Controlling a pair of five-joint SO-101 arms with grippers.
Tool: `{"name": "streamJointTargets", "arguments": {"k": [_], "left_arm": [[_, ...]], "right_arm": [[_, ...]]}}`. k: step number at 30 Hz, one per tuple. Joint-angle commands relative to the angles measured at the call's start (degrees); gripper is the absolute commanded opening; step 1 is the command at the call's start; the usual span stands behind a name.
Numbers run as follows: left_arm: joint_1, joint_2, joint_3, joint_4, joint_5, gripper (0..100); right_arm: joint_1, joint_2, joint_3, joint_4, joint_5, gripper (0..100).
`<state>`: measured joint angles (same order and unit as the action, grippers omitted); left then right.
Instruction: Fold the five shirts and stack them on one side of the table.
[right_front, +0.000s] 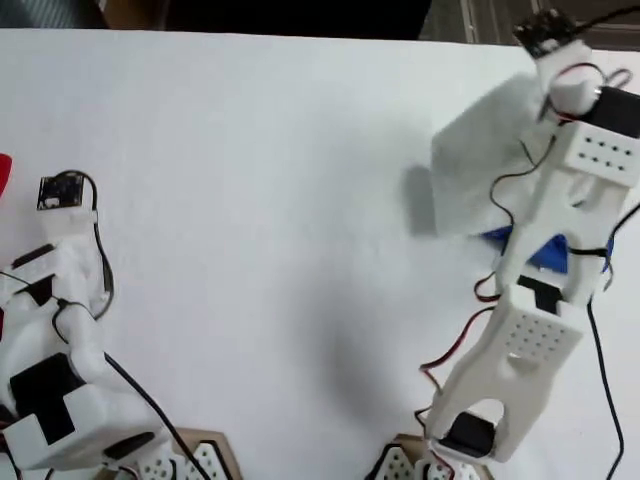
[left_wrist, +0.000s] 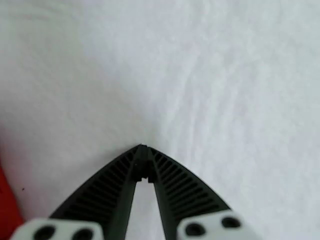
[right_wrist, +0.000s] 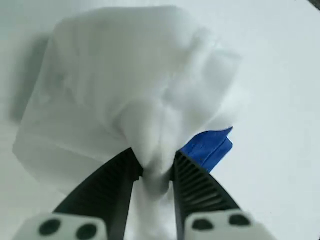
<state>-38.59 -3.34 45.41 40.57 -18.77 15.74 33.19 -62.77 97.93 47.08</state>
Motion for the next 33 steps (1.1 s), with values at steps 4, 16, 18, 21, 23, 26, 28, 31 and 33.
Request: {"name": "streamJointTargets", "arguments": {"k": [4, 16, 18, 21, 23, 26, 28, 31, 33], "left_arm": [[0.26, -0.26, -1.8, -0.79, 0.53, 3], [0.26, -0.26, -1.8, -0.79, 0.53, 3], [0.26, -0.26, -1.8, -0.79, 0.53, 3], [0.26, -0.26, -1.8, -0.79, 0.53, 3], [0.26, -0.26, -1.71, -0.79, 0.53, 3], [0.26, -0.26, -1.71, -0.79, 0.53, 3], [0.26, -0.26, -1.71, -0.79, 0.53, 3], [0.26, -0.26, -1.71, -0.79, 0.53, 3], [0.26, -0.26, -1.71, -0.79, 0.53, 3]], "right_arm": [[-6.64, -12.09, -2.99, 0.13, -2.11, 2.2], [1.45, -14.55, -1.49, -0.13, -1.67, 2.2], [2.86, -12.53, -0.62, -0.4, -1.58, 2.2], [5.05, -7.69, 0.09, -2.68, -1.58, 2.2], [5.93, -3.91, -0.09, -3.12, -1.58, 2.2], [6.29, 0.75, -0.26, -3.21, -1.58, 2.2], [6.55, 2.68, -0.35, -4.0, -1.58, 2.2], [6.46, 3.65, -1.58, -4.0, -1.58, 2.2], [5.76, 3.56, -3.25, -3.12, -1.58, 2.2]]}}
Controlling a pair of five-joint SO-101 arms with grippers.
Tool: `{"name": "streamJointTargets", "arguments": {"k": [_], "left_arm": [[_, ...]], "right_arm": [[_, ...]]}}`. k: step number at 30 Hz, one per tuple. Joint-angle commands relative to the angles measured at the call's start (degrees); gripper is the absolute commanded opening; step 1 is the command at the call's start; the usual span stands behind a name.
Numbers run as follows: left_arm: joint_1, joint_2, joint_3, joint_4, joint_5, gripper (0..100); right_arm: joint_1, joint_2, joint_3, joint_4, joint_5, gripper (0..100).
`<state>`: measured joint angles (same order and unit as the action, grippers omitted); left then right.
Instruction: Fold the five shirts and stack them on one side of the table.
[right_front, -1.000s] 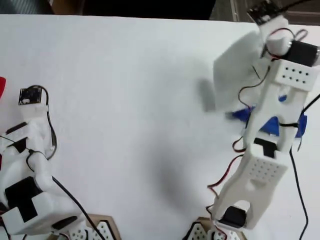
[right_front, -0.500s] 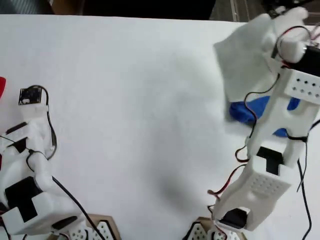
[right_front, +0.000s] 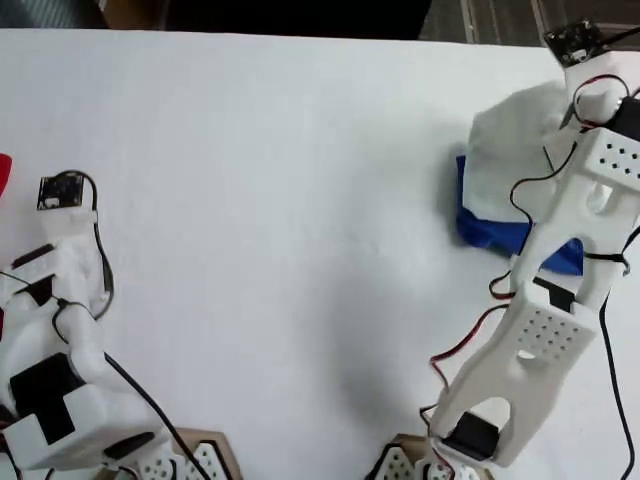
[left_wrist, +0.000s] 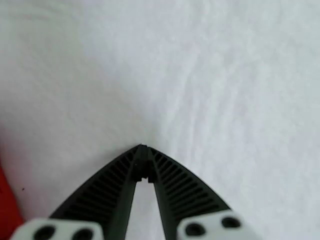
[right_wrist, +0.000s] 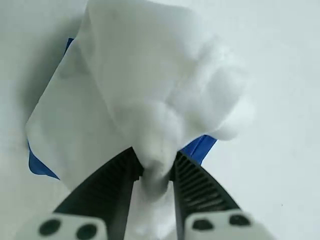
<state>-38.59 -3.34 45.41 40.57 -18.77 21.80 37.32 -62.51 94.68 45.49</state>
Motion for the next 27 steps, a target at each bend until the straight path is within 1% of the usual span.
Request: {"name": "streamJointTargets", "arguments": {"k": [1, 4, 9, 13, 16, 22, 27], "left_arm": [[0.26, -0.26, -1.71, -0.79, 0.53, 3], [0.26, -0.26, -1.71, -0.79, 0.53, 3], [0.26, -0.26, -1.71, -0.79, 0.53, 3], [0.26, -0.26, -1.71, -0.79, 0.53, 3], [0.26, -0.26, -1.71, -0.79, 0.53, 3], [0.26, -0.26, -1.71, -0.88, 0.53, 3], [0.26, -0.26, -1.71, -0.88, 0.53, 3]], "right_arm": [[-0.92, -0.66, -5.01, 1.1, -0.09, 2.2], [-3.74, -1.89, -7.91, 3.03, -0.35, 2.2], [-8.48, -6.02, -8.0, 3.21, -0.53, 2.2], [-10.24, -7.52, -7.91, 3.38, -2.46, 2.2], [-9.89, -8.13, -5.36, 3.38, -2.81, 2.2], [-7.52, -11.47, 5.63, 3.12, -2.55, 2.2], [-3.47, -8.84, 6.77, 2.59, -2.37, 2.2]]}}
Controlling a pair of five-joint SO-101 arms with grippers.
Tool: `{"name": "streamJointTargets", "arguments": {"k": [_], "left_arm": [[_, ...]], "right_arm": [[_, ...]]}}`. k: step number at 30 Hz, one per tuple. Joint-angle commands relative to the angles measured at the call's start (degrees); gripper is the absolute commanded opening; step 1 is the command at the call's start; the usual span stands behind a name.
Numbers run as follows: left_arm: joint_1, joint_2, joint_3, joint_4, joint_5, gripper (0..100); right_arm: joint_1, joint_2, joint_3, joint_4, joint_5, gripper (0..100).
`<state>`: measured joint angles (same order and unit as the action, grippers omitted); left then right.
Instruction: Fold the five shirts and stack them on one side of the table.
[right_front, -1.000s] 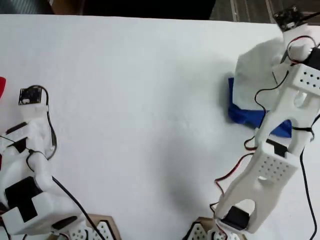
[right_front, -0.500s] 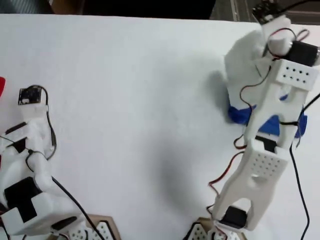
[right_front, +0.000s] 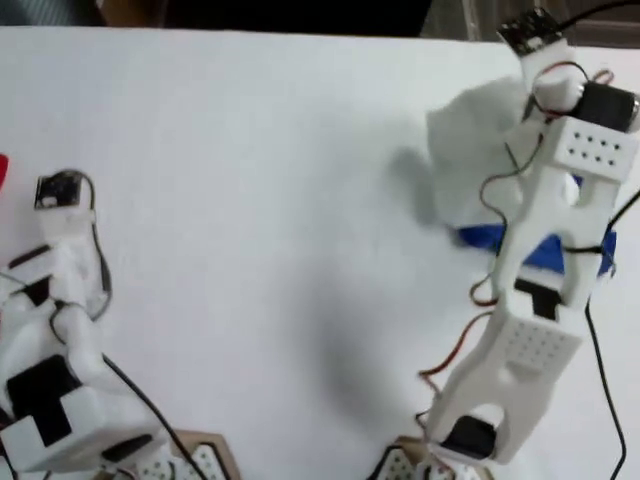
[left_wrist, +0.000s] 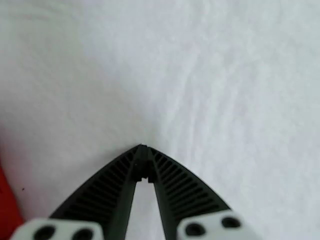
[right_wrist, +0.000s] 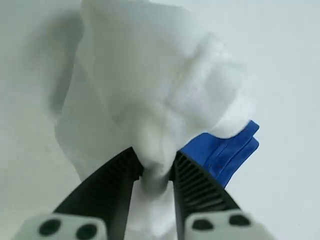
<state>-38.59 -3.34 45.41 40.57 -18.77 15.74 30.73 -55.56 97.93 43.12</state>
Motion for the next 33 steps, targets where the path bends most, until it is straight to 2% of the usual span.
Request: {"name": "streamJointTargets", "arguments": {"k": [1, 4, 10, 14, 24, 26, 30, 33], "left_arm": [[0.26, -0.26, -1.71, -0.88, 0.53, 3], [0.26, -0.26, -1.71, -0.88, 0.53, 3], [0.26, -0.26, -1.71, -0.88, 0.53, 3], [0.26, -0.26, -1.71, -0.88, 0.53, 3], [0.26, -0.26, -1.71, -0.88, 0.53, 3], [0.26, -0.26, -1.71, -0.88, 0.53, 3], [0.26, -0.26, -1.71, -0.88, 0.53, 3], [0.26, -0.26, -1.71, -0.88, 0.53, 3]], "right_arm": [[3.47, -1.27, -0.44, -0.66, 0.79, 2.2], [6.37, 1.45, -0.44, -1.89, 3.78, 2.2], [12.18, 7.43, -0.44, -6.73, 4.92, 2.2], [13.67, 11.56, -0.44, -7.16, 9.49, 2.2], [15.43, 13.67, -0.53, -10.86, 9.85, 2.7], [15.43, 13.67, -0.53, -11.21, 9.58, 7.0], [15.43, 13.49, -0.79, -11.21, 9.58, 22.4], [15.43, 12.53, -4.22, -10.86, 6.86, 25.1]]}}
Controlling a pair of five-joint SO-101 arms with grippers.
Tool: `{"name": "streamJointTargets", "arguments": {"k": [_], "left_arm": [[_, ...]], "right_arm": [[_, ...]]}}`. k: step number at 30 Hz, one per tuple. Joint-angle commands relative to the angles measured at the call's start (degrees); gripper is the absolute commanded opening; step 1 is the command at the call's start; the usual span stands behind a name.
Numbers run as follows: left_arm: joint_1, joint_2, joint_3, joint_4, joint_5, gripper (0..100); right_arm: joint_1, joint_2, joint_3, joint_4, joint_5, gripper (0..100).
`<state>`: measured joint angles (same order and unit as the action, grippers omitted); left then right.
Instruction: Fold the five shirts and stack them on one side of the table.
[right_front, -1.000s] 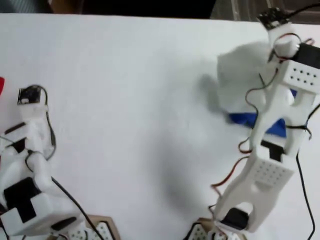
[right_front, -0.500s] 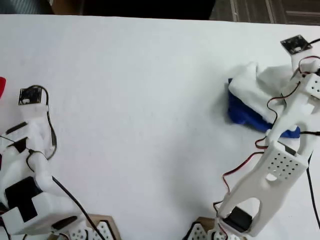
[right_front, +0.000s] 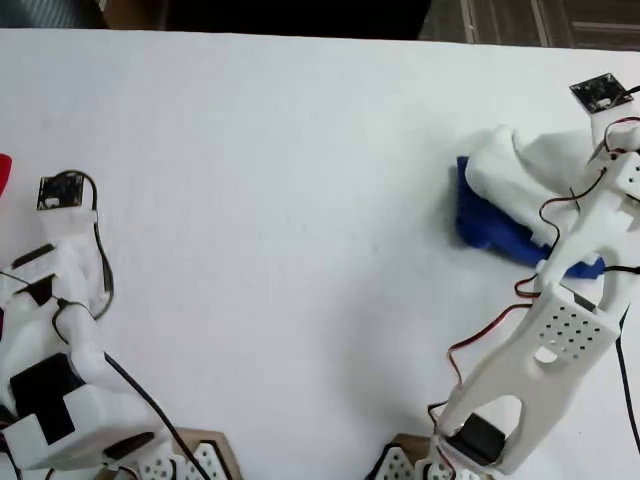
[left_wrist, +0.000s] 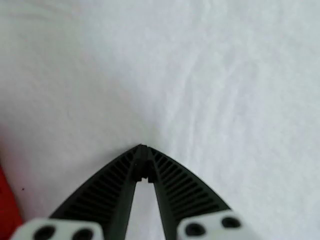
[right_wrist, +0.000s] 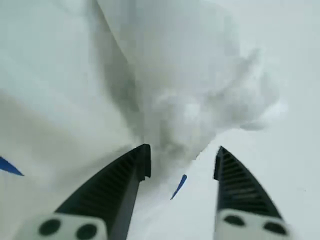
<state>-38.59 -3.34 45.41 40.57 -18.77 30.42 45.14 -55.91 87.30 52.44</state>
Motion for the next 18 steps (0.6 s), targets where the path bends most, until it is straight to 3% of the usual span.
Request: {"name": "streamJointTargets", "arguments": {"k": [1, 4, 8, 18], "left_arm": [[0.26, -0.26, -1.71, -0.88, 0.53, 3], [0.26, -0.26, -1.71, -0.88, 0.53, 3], [0.26, -0.26, -1.71, -0.88, 0.53, 3], [0.26, -0.26, -1.71, -0.88, 0.53, 3]], "right_arm": [[0.75, -2.42, -5.63, -0.22, -4.75, 25.0], [-0.22, -4.44, -10.46, 2.77, -9.41, 24.9], [-5.93, -6.55, -12.31, 10.86, -9.76, 21.0], [-19.56, -14.9, 2.81, 10.77, -10.02, 20.2]]}}
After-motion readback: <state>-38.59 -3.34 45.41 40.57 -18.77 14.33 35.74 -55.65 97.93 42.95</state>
